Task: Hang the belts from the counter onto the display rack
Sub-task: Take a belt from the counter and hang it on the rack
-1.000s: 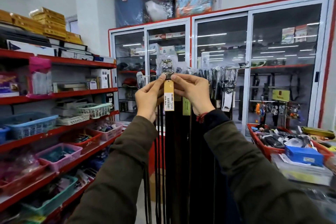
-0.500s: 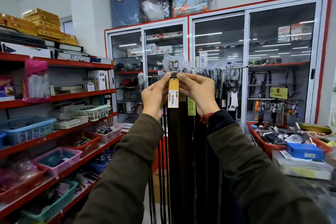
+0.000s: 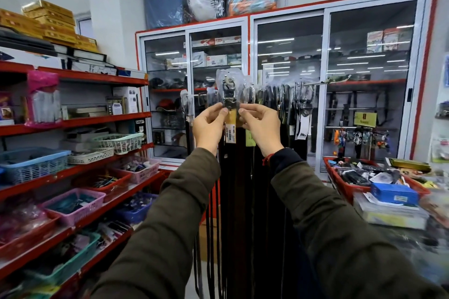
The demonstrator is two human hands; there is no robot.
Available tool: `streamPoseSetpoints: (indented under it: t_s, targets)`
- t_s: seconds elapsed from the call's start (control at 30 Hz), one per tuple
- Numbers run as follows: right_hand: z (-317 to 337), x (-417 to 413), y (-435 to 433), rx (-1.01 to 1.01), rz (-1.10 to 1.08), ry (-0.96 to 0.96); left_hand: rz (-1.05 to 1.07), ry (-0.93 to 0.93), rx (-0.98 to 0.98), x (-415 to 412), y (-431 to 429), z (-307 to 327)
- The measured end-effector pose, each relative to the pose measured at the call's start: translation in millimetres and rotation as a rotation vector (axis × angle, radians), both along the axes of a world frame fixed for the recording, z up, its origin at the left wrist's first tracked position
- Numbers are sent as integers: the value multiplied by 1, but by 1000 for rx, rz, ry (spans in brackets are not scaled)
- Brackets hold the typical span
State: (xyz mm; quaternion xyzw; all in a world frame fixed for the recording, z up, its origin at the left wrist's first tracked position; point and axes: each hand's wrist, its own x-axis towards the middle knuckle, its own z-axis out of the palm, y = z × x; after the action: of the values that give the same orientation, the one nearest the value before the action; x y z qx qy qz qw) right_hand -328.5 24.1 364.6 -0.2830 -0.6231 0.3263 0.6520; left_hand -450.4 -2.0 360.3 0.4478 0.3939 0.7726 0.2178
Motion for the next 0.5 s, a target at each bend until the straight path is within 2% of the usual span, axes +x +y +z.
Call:
streamPoseSetpoints:
  t_s: [0.1,0.2,0.33,0.5]
  targets:
    - [-15,16,-9,119,-153,-103,331,230,95,19,-6,-17]
    - [-38,40,-14,247,-260,-192,527,413,227,45,-17,-40]
    - [-75,75,-20,374,-517,-380,611,630,215,78,-26,-75]
    - [-124,126,-33,328,-676,-576,512,833,124,127,-35,-128]
